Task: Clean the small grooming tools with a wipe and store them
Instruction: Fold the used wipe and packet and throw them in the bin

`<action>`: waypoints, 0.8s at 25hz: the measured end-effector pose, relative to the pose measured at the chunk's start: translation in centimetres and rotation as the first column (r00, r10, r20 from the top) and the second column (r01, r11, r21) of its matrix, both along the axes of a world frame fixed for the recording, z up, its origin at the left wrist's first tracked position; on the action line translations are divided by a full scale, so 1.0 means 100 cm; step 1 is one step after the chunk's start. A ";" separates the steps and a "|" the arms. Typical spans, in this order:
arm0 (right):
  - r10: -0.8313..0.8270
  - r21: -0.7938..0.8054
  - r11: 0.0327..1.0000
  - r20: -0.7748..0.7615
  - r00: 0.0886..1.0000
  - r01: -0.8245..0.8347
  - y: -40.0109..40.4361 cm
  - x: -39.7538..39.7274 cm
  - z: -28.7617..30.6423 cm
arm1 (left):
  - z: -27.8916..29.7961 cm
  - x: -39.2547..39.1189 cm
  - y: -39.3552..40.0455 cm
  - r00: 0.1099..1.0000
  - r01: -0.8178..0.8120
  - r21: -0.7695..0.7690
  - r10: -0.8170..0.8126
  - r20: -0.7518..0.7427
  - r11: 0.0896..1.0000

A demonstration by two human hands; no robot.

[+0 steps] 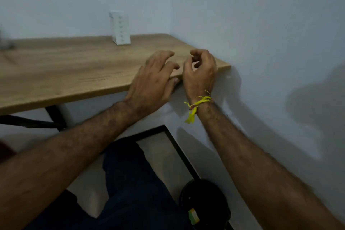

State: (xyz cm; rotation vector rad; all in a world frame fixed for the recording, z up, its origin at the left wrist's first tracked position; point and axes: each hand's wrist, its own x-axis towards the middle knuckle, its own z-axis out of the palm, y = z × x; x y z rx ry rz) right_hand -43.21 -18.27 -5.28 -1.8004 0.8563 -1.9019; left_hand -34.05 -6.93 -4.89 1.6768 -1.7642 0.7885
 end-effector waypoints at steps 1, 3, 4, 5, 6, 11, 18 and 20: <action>0.032 0.001 0.999 -0.025 0.999 -0.032 0.002 0.008 0.011 | 0.014 0.012 0.006 0.999 -0.049 -0.012 0.049 -0.021 0.999; 0.109 -0.003 0.994 -0.072 0.991 -0.110 0.009 0.032 0.029 | 0.039 0.049 0.025 0.985 -0.162 0.011 0.163 -0.057 0.987; 0.160 0.016 0.987 -0.081 0.984 -0.159 0.012 0.048 0.036 | 0.048 0.072 0.035 0.972 -0.223 0.046 0.226 -0.068 0.974; 0.217 0.072 0.975 -0.081 0.973 -0.211 0.017 0.064 0.042 | 0.053 0.098 0.048 0.952 -0.284 0.100 0.293 -0.087 0.954; 0.279 0.167 0.950 -0.080 0.957 -0.263 0.021 0.082 0.046 | 0.055 0.124 0.062 0.924 -0.342 0.161 0.363 -0.118 0.926; 0.488 0.499 0.807 -0.263 0.832 -0.316 0.020 0.168 0.051 | 0.042 0.215 0.113 0.719 -0.506 0.379 0.622 -0.311 0.775; 0.394 0.497 0.848 -0.363 0.844 -0.183 -0.021 0.281 0.065 | 0.057 0.272 0.102 0.657 -0.588 0.365 0.689 -0.305 0.722; 0.381 0.472 0.860 -0.340 0.860 -0.194 -0.033 0.313 0.070 | 0.063 0.290 0.100 0.630 -0.634 0.291 0.696 -0.344 0.717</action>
